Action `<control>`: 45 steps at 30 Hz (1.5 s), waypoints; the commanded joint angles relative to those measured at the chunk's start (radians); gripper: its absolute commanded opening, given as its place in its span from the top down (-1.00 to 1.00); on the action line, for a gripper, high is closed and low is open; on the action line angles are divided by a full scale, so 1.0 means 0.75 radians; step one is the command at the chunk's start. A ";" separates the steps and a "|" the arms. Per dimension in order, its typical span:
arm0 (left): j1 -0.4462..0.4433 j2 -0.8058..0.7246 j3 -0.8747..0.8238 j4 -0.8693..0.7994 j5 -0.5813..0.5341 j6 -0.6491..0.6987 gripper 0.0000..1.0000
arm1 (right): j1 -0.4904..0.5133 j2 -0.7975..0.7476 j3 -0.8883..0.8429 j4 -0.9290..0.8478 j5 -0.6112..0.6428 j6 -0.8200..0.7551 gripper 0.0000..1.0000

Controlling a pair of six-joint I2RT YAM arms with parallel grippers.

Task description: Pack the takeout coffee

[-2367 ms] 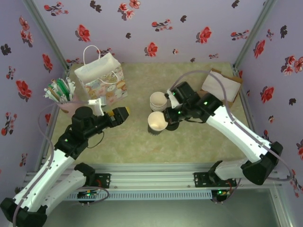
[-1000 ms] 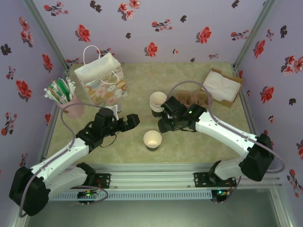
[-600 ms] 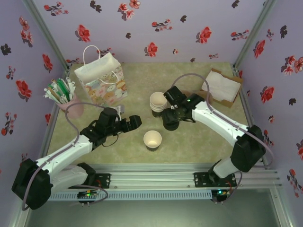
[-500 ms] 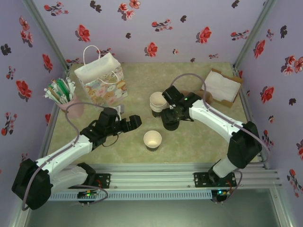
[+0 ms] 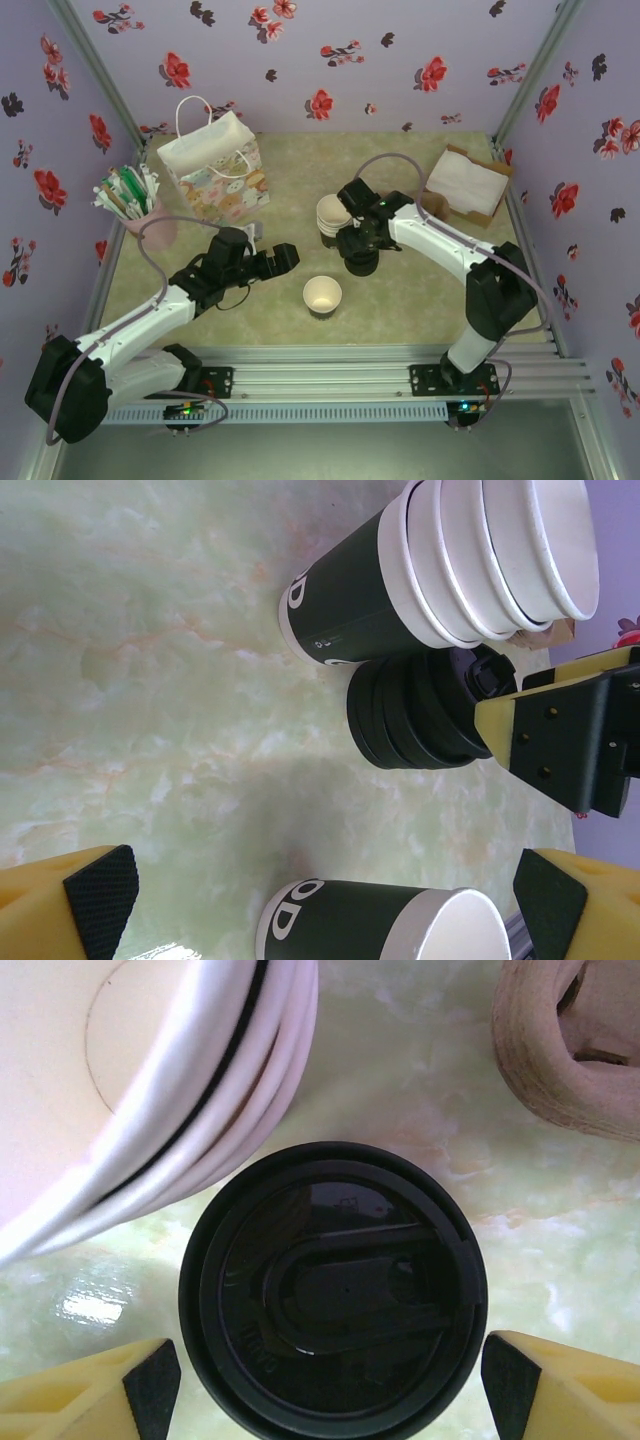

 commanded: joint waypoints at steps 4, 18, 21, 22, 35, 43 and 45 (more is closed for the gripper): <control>-0.013 0.008 0.046 0.006 -0.021 0.043 -0.99 | -0.013 0.030 0.040 0.022 -0.004 -0.032 -0.58; -0.013 0.008 0.051 0.004 -0.021 0.039 -0.98 | -0.016 0.033 0.017 0.036 -0.011 -0.033 -0.52; -0.012 0.006 0.052 0.004 -0.019 0.037 -0.99 | -0.016 0.025 0.010 0.037 -0.013 -0.032 -0.50; -0.012 0.006 0.052 0.004 -0.019 0.037 -0.98 | -0.016 0.022 0.007 0.037 -0.012 -0.035 -0.50; -0.012 0.004 0.067 -0.004 -0.019 0.035 -0.98 | -0.016 -0.065 -0.036 0.015 -0.010 -0.023 -0.46; -0.013 0.012 0.076 -0.006 -0.017 0.035 -0.98 | -0.016 -0.156 -0.089 0.012 -0.014 -0.008 -0.46; -0.012 0.019 0.080 -0.005 -0.019 0.035 -0.98 | -0.017 -0.178 -0.095 0.009 -0.011 -0.007 -0.46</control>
